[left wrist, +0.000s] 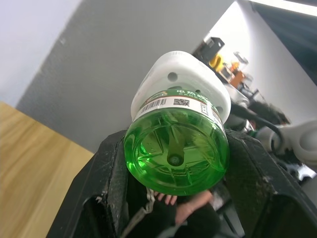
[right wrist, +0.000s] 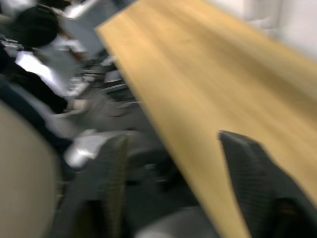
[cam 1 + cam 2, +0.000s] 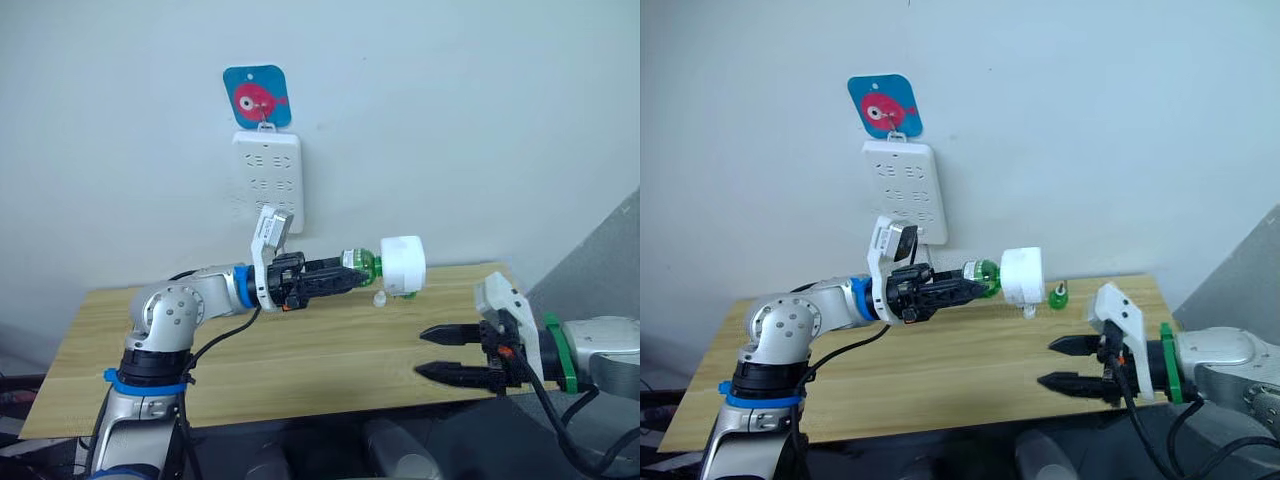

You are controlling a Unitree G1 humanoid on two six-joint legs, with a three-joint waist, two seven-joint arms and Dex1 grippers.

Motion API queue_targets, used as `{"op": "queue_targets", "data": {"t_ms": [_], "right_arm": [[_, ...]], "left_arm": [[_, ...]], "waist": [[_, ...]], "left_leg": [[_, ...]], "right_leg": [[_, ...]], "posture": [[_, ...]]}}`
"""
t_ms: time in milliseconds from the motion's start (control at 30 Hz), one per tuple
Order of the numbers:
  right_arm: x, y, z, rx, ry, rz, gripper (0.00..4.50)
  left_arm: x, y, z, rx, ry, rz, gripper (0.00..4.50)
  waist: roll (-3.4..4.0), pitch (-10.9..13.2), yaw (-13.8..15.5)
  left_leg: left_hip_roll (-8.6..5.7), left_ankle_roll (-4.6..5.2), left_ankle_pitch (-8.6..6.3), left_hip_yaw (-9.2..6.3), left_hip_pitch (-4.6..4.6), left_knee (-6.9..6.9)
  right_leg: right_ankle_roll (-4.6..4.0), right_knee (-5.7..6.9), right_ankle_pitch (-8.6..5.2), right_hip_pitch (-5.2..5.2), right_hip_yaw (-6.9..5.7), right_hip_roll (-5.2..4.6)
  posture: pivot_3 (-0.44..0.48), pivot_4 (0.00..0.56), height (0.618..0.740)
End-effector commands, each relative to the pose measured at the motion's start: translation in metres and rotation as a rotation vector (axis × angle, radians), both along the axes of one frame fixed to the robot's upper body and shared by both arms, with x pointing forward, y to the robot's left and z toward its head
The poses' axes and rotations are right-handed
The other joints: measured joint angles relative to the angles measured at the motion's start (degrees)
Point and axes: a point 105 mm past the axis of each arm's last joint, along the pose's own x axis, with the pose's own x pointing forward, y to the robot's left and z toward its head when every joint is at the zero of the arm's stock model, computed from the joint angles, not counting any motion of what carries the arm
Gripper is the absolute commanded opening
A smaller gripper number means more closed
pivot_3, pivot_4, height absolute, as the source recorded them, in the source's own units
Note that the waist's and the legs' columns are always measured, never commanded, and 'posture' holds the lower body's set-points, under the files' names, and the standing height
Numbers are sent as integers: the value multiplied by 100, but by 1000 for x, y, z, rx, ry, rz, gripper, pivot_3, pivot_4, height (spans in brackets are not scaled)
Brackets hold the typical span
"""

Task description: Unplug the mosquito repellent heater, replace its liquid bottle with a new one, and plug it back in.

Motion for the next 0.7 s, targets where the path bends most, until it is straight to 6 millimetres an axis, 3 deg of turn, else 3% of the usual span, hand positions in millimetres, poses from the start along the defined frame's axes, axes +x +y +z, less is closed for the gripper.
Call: {"op": "queue_targets", "data": {"t_ms": [33,167,333,700], "right_arm": [[24,-15,14,9,-128,-63,1308],[50,-9,16,41,-193,-84,6],[55,19,21,110,-189,3,0],[12,53,32,226,-66,162,0]], "left_arm": [[-11,1,12,-11,-41,-80,2415],[-17,2,14,-4,-30,-132,2415],[-19,3,13,2,-24,-143,2415],[-2,1,10,-16,-45,-19,2415]], "waist": [[2,-19,-16],[5,-30,-100],[9,-32,-143],[9,-33,-112]], "left_leg": [[0,0,0,3,5,0],[0,0,0,9,19,-2],[2,0,0,4,15,-11],[-1,0,0,-12,7,-2]], "right_leg": [[0,0,0,2,3,0],[0,2,0,11,11,0],[0,6,0,5,7,1],[0,7,0,9,-6,-1]], "posture": [[-291,45,733],[-293,39,733],[-293,38,733],[-283,46,733]]}}
